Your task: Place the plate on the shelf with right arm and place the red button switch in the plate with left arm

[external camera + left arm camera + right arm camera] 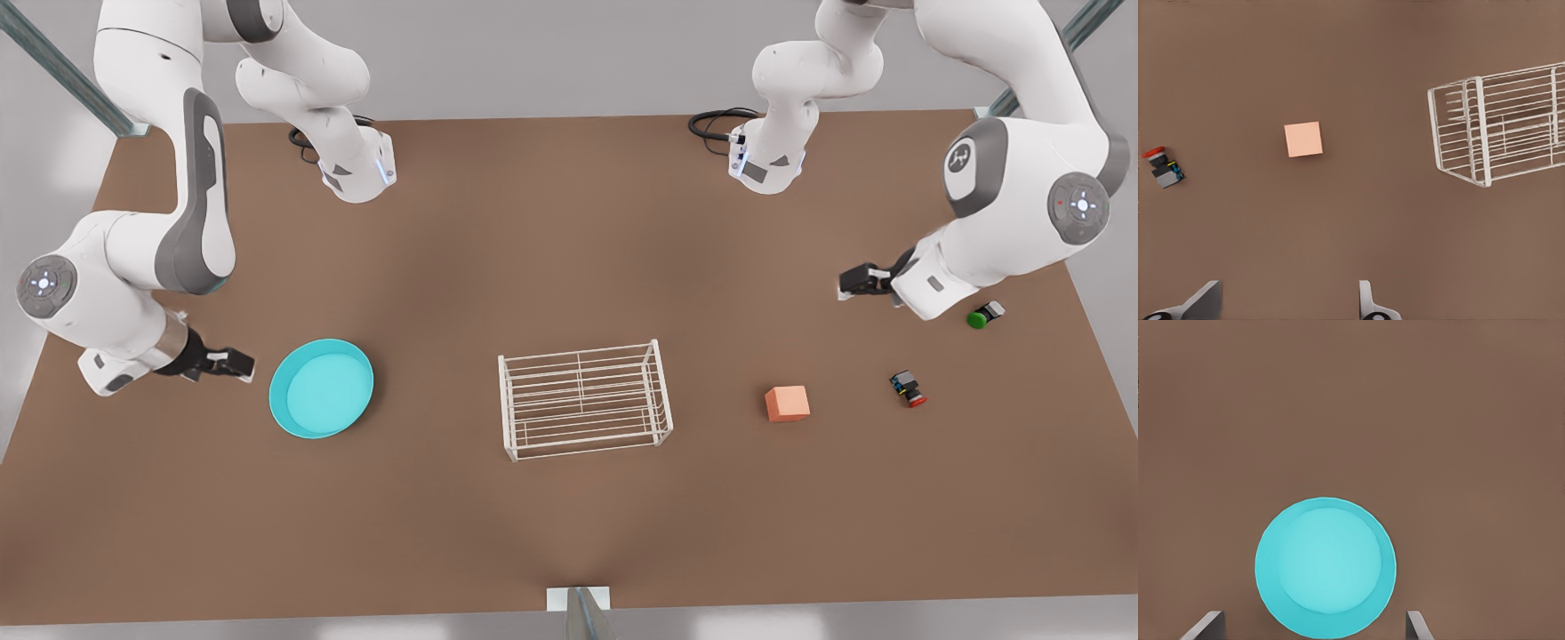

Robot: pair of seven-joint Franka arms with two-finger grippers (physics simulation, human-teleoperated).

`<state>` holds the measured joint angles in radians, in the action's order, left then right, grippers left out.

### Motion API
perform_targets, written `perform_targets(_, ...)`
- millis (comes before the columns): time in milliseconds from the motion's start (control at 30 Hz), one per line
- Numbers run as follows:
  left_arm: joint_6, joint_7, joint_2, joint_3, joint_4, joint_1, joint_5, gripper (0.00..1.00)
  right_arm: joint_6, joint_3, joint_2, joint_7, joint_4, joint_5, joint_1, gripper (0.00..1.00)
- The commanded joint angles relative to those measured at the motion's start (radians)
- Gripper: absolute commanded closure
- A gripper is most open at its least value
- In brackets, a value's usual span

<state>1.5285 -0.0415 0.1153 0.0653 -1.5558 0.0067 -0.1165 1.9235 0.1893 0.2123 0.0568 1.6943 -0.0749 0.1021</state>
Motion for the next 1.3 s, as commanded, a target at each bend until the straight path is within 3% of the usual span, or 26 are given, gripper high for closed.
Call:
perform_targets(0, 0.050, 0.045, 0.000, 0.004, 0.000, -0.001, 0.001, 0.00, 0.063, -0.001, -0.001, 0.031, -0.001, -0.002, 0.004, 0.00)
perform_targets(267, 0.001, 0.032, 0.000, 0.001, -0.013, 0.036, 0.037, 0.00, -0.038, -0.005, 0.133, 0.063, 0.042, -0.005, 0.113, 0.00)
perform_targets(467, -0.005, 0.049, 0.001, -0.001, -0.024, 0.038, 0.058, 0.00, 0.061, -0.004, 0.240, 0.287, 0.114, -0.086, -0.025, 0.00)
perform_targets(733, -0.007, 0.049, -0.006, -0.002, -0.043, 0.039, 0.058, 0.00, 0.075, -0.005, 0.375, 0.532, 0.013, -0.183, -0.146, 0.00)
perform_targets(933, -0.025, 0.049, -0.008, -0.001, -0.043, 0.042, 0.058, 0.00, 0.068, -0.045, 0.481, 0.561, -0.087, -0.253, -0.202, 0.15)
perform_targets(1267, -0.028, 0.057, -0.006, 0.001, -0.044, 0.041, 0.060, 0.00, 0.051, -0.054, 0.499, 0.649, -0.056, -0.272, -0.226, 0.26)
